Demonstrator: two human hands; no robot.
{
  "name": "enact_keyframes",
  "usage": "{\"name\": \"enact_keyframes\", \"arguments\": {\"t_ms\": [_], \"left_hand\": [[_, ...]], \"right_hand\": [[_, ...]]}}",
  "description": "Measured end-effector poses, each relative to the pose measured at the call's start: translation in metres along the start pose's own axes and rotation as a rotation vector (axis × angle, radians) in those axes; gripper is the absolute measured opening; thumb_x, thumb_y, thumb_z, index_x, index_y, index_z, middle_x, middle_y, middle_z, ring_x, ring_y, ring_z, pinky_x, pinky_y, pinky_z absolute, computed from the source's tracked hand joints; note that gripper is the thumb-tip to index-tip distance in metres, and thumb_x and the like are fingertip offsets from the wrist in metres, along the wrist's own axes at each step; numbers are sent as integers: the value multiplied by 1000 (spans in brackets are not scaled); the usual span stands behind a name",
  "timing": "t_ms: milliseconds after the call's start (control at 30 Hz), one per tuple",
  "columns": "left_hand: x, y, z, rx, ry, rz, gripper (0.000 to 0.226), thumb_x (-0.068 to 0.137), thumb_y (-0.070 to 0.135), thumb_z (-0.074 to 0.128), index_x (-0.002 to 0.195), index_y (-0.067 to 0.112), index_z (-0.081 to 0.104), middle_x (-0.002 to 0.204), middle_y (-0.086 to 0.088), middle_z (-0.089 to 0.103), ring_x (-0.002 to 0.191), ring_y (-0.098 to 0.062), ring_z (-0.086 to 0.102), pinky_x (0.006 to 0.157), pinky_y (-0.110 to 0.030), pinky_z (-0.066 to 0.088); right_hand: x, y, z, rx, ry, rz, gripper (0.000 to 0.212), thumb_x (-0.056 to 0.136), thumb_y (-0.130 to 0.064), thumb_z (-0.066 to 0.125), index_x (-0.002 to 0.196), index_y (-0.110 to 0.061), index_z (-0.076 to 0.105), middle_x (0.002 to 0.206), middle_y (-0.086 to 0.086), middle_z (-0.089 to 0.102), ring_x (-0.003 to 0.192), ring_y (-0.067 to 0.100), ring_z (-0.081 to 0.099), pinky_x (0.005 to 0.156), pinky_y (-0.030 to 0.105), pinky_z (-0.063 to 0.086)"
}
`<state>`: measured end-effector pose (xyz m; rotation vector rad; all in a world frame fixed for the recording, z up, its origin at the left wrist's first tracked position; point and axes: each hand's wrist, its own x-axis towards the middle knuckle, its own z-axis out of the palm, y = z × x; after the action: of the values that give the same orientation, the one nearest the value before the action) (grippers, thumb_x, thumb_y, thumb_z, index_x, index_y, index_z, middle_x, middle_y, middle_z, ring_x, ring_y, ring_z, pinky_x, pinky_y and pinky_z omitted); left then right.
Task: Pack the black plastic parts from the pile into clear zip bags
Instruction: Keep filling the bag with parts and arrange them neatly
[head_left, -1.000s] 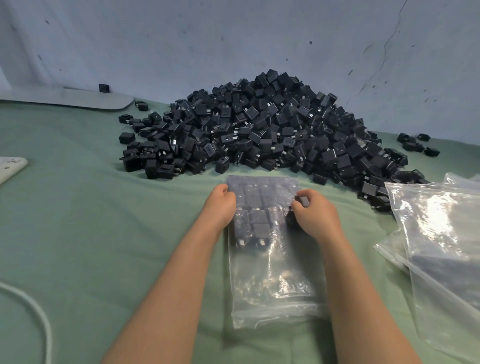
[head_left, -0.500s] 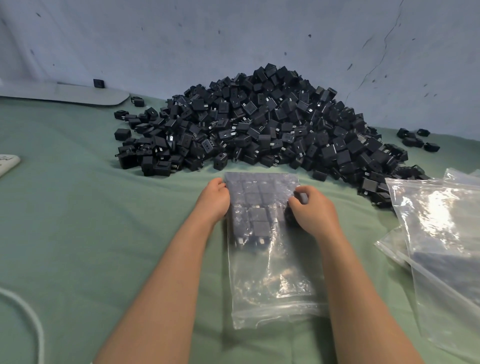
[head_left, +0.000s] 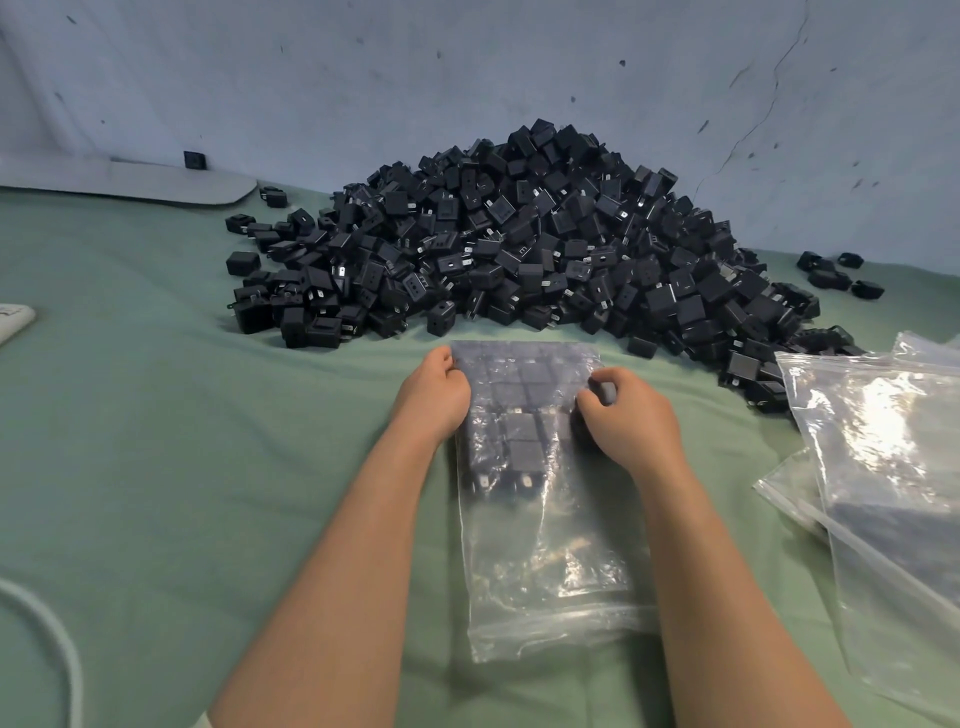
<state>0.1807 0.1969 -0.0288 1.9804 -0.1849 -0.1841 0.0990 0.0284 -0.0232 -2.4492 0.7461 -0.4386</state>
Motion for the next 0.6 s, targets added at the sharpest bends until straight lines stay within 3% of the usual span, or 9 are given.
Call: {"name": "enact_keyframes", "arguments": {"t_ms": [467, 600], "left_hand": [[-3, -2, 2, 77, 25, 26, 51, 93, 15, 48, 142, 17, 36, 146, 2, 42, 123, -21, 49, 105, -39, 39], [-7, 0, 2, -5, 60, -2, 45, 90, 12, 51, 135, 12, 43, 122, 0, 53, 114, -24, 55, 98, -38, 44]], "right_hand": [[0, 1, 0, -6, -2, -12, 35, 94, -31, 50, 127, -24, 56, 123, -1, 62, 112, 23, 54, 74, 25, 32], [0, 2, 0, 30, -26, -15, 35, 94, -29, 50, 128, -22, 55, 127, 0, 60, 114, 23, 53, 77, 26, 35]]}}
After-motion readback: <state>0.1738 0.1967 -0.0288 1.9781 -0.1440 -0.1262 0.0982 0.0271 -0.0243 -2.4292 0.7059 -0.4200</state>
